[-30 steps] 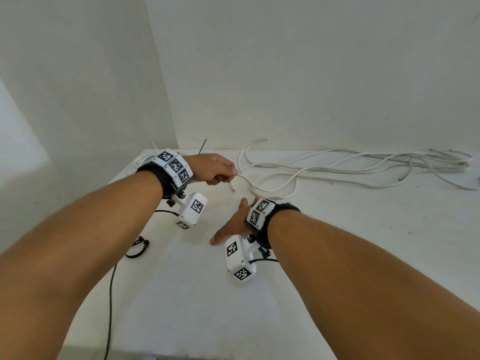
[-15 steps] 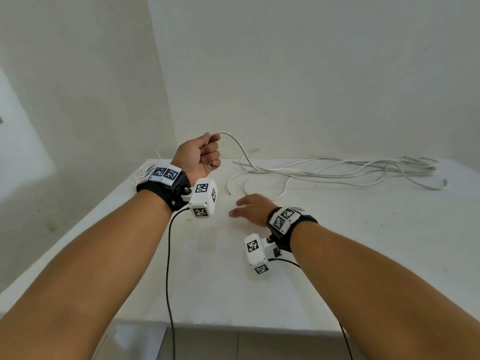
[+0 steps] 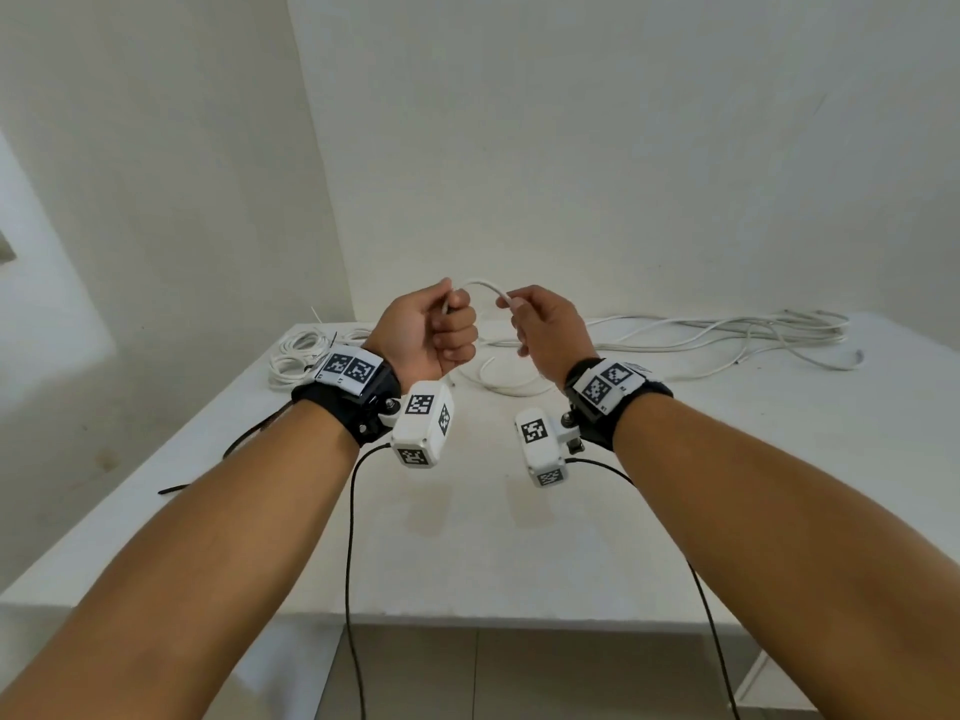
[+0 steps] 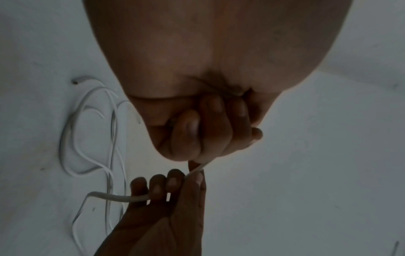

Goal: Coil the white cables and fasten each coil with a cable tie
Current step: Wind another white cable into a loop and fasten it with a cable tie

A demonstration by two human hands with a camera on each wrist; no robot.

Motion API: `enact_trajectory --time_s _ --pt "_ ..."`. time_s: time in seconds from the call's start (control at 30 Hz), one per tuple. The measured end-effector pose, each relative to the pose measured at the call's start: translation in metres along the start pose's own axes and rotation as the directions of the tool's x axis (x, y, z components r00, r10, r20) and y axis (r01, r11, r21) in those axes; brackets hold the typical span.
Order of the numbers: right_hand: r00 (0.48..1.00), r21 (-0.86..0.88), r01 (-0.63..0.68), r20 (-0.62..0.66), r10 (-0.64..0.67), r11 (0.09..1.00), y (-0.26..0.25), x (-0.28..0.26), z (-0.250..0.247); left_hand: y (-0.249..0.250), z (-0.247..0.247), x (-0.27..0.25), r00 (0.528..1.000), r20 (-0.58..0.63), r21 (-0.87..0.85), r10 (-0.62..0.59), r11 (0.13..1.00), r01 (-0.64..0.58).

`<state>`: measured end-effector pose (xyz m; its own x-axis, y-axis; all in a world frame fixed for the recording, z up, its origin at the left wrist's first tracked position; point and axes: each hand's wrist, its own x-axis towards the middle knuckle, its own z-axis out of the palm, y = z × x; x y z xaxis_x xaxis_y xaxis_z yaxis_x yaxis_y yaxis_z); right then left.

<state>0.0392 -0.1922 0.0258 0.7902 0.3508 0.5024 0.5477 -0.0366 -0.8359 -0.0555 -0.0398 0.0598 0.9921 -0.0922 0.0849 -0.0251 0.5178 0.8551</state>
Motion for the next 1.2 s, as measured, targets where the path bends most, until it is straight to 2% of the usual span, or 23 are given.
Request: enact_trajectory --time_s 0.07,0.17,0.33,0.47,0.57,0.63,0.7,0.83,0.9,0.97,1.13,1.2 --pt "0.999 -0.068 -0.001 0.038 0.003 0.998 0.003 -0.007 -0.004 -0.006 0.009 -0.003 0.999 0.036 0.014 -0.015 1.0 0.015" --pt "0.995 -0.117 -0.007 0.099 0.019 0.993 0.001 -0.019 -0.007 -0.014 0.025 -0.001 0.998 0.035 0.007 0.059 0.998 -0.059" --pt "0.96 -0.186 -0.103 0.239 0.147 0.977 -0.006 -0.034 -0.014 -0.03 0.041 0.013 0.972 -0.091 -0.022 0.218 0.975 -0.221" --pt "0.923 -0.33 -0.073 0.334 0.189 0.941 -0.006 -0.047 -0.025 -0.04 0.043 0.028 0.919 -0.227 -0.035 0.323 0.94 -0.339" --pt "0.912 -0.46 0.013 0.37 0.178 0.888 -0.009 -0.056 -0.031 -0.05 0.045 0.038 0.854 -0.354 0.021 0.381 0.916 -0.4" --pt "0.898 -0.554 0.106 0.409 0.159 0.826 -0.012 -0.06 -0.036 -0.056 0.045 0.043 0.815 -0.406 0.12 0.413 0.908 -0.4" --pt "0.888 -0.617 0.155 0.429 0.165 0.771 -0.016 -0.063 -0.041 -0.063 0.047 0.045 0.792 -0.389 0.32 0.47 0.876 -0.362" --pt "0.893 -0.682 0.211 0.426 0.146 0.7 -0.025 -0.064 -0.053 -0.073 0.048 0.044 0.821 -0.246 0.63 0.516 0.728 -0.269" --pt "0.892 -0.696 0.237 0.432 0.132 0.678 -0.029 -0.062 -0.058 -0.073 0.046 0.042 0.843 -0.153 0.797 0.516 0.569 -0.203" --pt "0.894 -0.708 0.253 0.432 0.122 0.659 -0.033 -0.06 -0.063 -0.072 0.043 0.04 0.866 -0.092 0.889 0.492 0.431 -0.151" --pt "0.897 -0.694 0.271 0.434 0.087 0.667 -0.046 -0.053 -0.075 -0.07 0.035 0.036 0.935 -0.045 0.951 0.352 0.3 -0.067" --pt "0.893 -0.693 0.293 0.445 0.071 0.659 -0.05 -0.049 -0.079 -0.072 0.036 0.03 0.956 -0.025 0.961 0.293 0.272 -0.058"
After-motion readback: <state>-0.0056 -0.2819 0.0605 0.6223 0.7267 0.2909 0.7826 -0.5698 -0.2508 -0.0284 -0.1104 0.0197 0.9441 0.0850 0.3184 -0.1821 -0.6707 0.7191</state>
